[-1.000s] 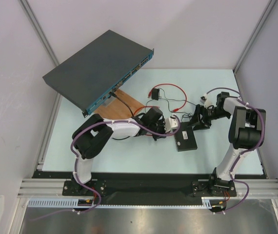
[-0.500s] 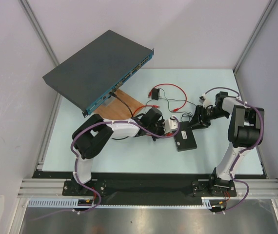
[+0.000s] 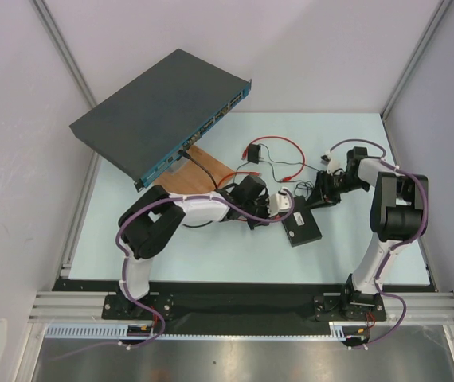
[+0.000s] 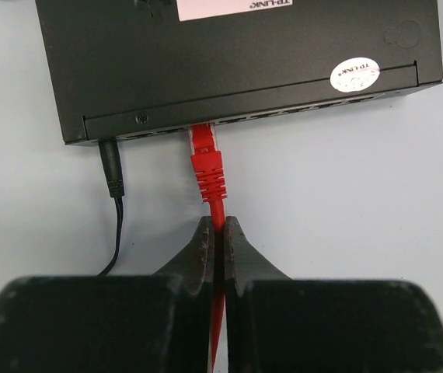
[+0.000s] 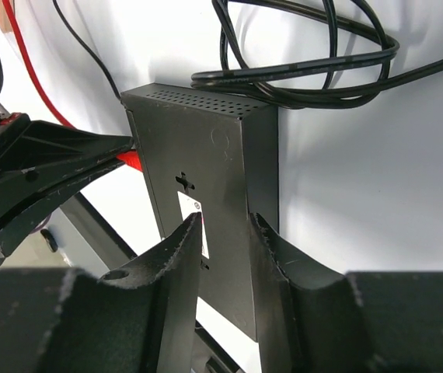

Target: Insert the plug into the switch port

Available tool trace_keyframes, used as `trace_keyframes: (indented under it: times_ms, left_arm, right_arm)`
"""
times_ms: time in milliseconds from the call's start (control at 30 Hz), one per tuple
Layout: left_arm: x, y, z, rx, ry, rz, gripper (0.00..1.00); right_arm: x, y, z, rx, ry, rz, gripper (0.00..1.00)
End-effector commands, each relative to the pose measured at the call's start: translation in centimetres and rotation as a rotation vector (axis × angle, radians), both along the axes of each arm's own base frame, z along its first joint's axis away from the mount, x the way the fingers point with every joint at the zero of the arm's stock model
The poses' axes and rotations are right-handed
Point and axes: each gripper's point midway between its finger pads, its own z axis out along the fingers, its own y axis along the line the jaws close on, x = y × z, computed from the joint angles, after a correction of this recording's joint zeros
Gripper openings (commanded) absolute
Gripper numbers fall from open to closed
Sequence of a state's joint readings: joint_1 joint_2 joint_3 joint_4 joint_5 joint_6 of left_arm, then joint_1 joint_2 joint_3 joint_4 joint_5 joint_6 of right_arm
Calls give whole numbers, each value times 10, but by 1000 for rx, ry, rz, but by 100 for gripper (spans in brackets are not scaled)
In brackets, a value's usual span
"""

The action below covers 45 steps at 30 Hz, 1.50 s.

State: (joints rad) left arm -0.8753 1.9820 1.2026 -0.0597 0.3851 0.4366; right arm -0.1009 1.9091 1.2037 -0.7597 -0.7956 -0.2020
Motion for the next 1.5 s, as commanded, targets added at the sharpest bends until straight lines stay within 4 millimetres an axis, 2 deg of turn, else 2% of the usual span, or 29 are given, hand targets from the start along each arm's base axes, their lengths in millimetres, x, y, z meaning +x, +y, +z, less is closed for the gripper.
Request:
trace_keyframes:
  times_ms: [0,300,533,667,700,733,800,900,933,967,1100,1133,1200,1233,1300,1333,1433,1467]
  left_arm:
    - [14,-50,36,-156,-78,-33,0]
    - [23,-78,53,-212,-88,-7,0]
    - [26,-93,62,-239,-95,-4,0]
    - [20,-78,59,-210,-116,-21,0]
    - [15,-66,47,-181,-113,-29,0]
    - [14,-61,57,-193,-127,-33,0]
    - [10,-44,46,-158,-116,-32,1]
    - [11,-25,42,-123,-111,-18,7]
    - [12,-22,42,-118,-111,-17,16]
    - [11,-18,40,-105,-109,-18,19]
    - [14,-9,36,-75,-101,-17,24]
    - [15,-8,37,-72,-103,-18,30]
    - [13,-5,37,-62,-93,-31,36]
    - [12,-4,39,-66,-90,-36,44]
    - [9,-1,48,-82,-78,-50,48]
    - [8,0,52,-88,-75,-51,52]
    - [5,4,75,-124,-76,-53,65]
    - [6,7,82,-130,-80,-50,69]
  right_arm:
    - [-31,42,9,111,101,52,34]
    - [-49,62,9,127,129,93,31]
    - [-50,70,11,133,122,113,31]
    - [-45,60,14,123,105,99,31]
    - [-44,56,16,118,104,90,31]
    - [-41,50,17,116,96,76,31]
    - [-41,48,18,112,95,75,32]
    - [-36,33,19,113,88,35,35]
    - [-35,32,19,115,89,33,36]
    - [-34,29,19,116,85,27,37]
    - [-24,21,21,108,62,2,41]
    - [-17,18,24,106,47,-5,43]
    - [-10,12,29,111,28,-15,45]
    - [-1,9,36,109,0,-17,47]
    - [9,1,48,121,-31,-31,48]
    - [20,-3,59,124,-73,-36,48]
    - [38,-12,85,147,-142,-63,49]
    - [51,-15,99,147,-202,-68,49]
